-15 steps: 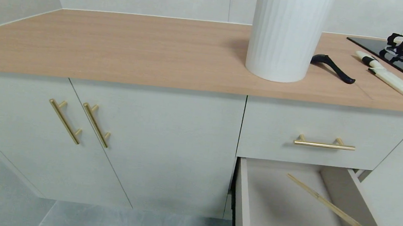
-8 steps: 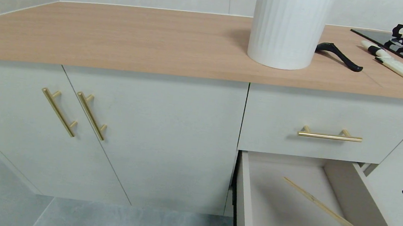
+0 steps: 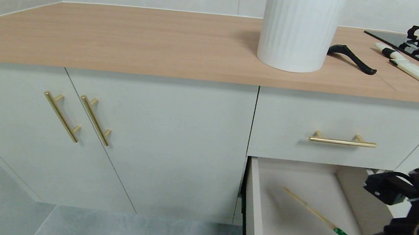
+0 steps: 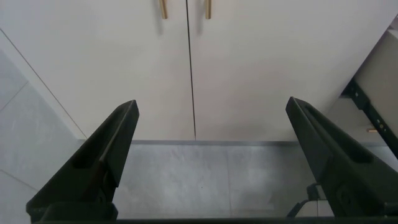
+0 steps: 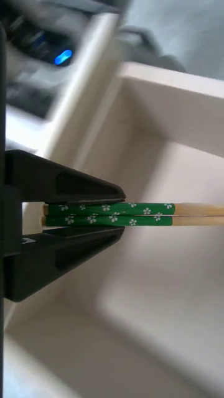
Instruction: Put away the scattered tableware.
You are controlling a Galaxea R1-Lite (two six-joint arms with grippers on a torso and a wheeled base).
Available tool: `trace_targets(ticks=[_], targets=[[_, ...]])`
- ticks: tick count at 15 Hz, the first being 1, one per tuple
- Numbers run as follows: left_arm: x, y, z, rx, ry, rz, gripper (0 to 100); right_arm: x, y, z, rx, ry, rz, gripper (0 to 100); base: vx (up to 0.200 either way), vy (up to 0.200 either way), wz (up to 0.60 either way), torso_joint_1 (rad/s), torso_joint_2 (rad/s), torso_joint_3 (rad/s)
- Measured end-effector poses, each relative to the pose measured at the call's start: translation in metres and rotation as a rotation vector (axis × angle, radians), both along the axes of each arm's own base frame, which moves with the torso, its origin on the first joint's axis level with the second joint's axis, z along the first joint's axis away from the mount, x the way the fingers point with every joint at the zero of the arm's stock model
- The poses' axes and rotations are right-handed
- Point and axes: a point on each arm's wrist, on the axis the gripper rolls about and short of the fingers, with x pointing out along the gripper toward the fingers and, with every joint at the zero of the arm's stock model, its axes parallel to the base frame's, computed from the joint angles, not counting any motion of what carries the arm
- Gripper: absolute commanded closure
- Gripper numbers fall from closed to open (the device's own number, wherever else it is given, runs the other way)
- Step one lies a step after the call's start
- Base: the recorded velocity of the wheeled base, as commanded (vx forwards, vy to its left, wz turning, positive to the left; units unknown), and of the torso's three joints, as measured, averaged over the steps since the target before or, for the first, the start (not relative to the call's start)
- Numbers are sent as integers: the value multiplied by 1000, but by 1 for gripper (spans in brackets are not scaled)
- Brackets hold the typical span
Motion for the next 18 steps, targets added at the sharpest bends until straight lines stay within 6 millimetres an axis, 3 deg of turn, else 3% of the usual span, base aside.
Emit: trace_targets(ticks=[6, 11, 18], targets=[[0, 0, 0, 0, 0, 0, 0, 58, 37, -59, 62, 0, -179, 100, 0, 0, 0, 0, 0, 0], [0, 0, 0, 0, 0, 1, 0, 74, 46, -108, 8, 41, -209, 100, 0, 0, 0, 0, 0, 0], [0, 0, 0, 0, 0, 0, 0, 83, 59, -145, -24, 54, -265, 100, 0, 0, 0, 0, 0, 0]])
